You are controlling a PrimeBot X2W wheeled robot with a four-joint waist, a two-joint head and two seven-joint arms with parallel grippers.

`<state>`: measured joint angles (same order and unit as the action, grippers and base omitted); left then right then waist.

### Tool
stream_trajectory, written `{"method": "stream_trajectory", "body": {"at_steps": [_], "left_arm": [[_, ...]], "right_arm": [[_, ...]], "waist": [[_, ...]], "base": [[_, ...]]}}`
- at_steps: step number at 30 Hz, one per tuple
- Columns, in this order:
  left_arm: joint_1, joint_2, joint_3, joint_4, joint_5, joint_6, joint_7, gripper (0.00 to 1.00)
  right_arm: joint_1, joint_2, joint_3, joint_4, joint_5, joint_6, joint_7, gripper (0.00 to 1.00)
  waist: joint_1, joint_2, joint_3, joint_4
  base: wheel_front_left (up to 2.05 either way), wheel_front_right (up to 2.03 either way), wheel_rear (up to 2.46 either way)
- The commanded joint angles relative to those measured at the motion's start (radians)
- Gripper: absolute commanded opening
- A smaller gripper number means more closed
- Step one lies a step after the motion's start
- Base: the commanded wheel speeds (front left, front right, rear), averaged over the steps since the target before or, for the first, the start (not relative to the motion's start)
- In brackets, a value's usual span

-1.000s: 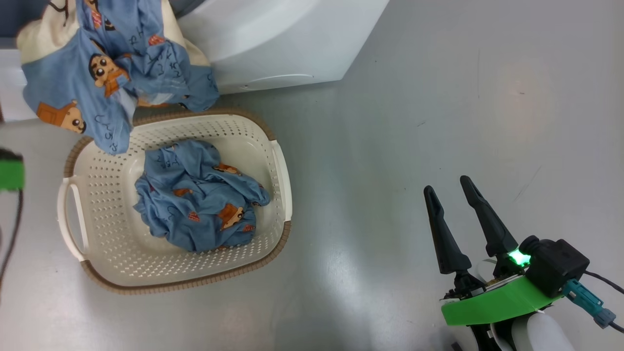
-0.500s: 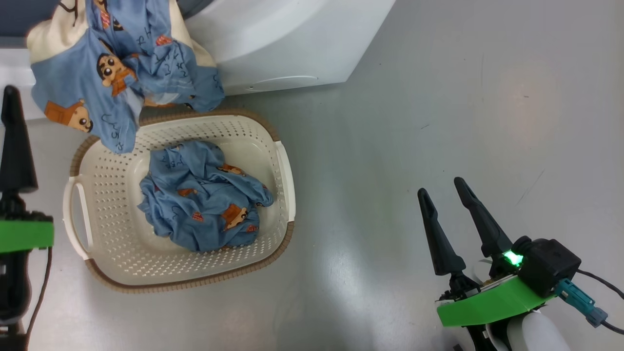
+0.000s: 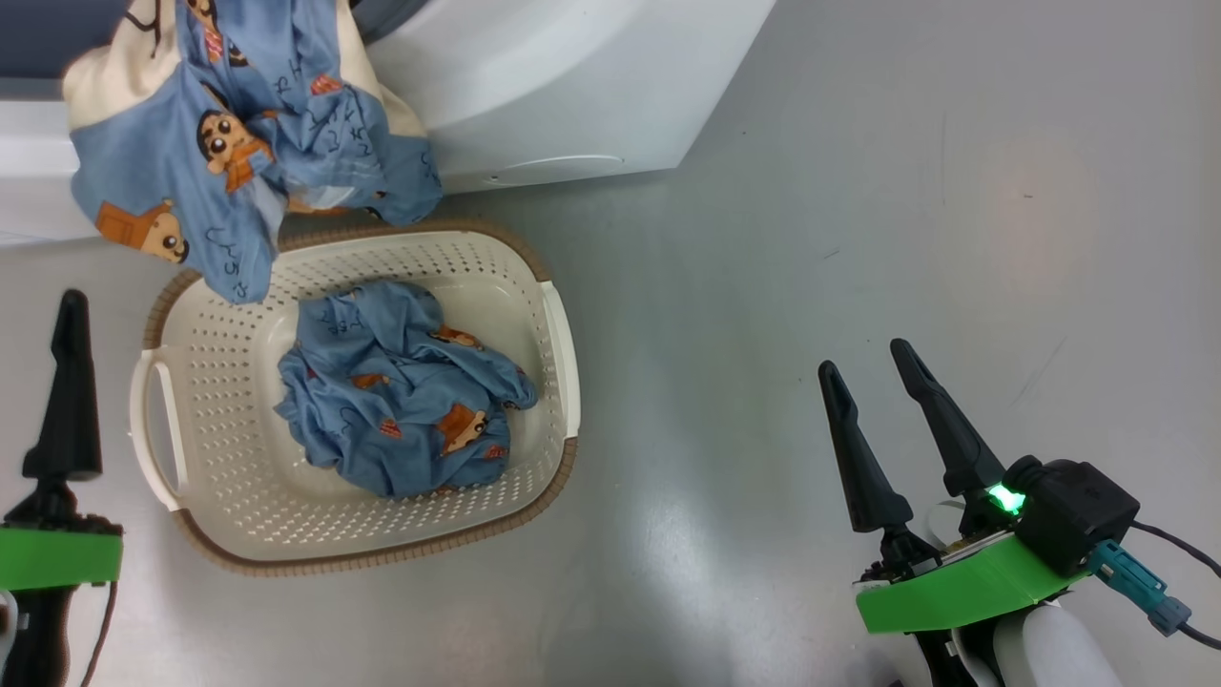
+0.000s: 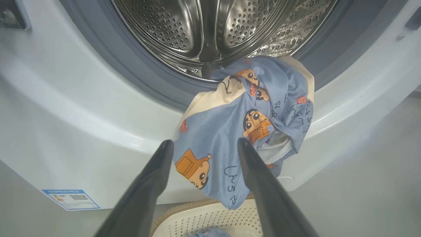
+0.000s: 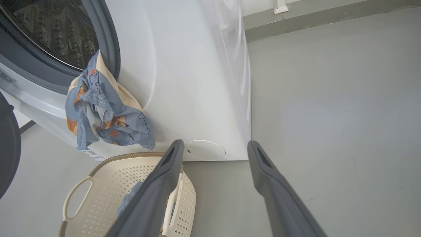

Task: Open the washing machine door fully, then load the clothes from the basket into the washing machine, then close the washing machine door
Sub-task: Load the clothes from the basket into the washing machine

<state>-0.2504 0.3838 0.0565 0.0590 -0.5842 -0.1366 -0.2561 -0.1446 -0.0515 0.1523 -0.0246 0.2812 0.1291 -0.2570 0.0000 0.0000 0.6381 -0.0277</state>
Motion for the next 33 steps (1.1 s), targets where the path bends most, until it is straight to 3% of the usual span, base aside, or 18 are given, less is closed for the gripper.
{"method": "stream_trajectory", "body": {"at_steps": [1, 33], "left_arm": [[0.034, 0.045, 0.065, -0.002, 0.007, 0.006, -0.006, 1.0], [0.062, 0.009, 0.043, -0.03, 0.023, 0.006, -0.006, 1.0]], "right_arm": [[0.01, 0.001, 0.024, -0.019, -0.012, 0.002, -0.005, 1.0], [0.011, 0.001, 0.02, -0.01, -0.006, 0.002, -0.005, 1.0]], "waist": [[0.0, 0.0, -0.004, 0.004], [0.0, 0.0, -0.025, 0.003]], "base": [[0.0, 0.0, 0.0], [0.0, 0.0, 0.0]]}}
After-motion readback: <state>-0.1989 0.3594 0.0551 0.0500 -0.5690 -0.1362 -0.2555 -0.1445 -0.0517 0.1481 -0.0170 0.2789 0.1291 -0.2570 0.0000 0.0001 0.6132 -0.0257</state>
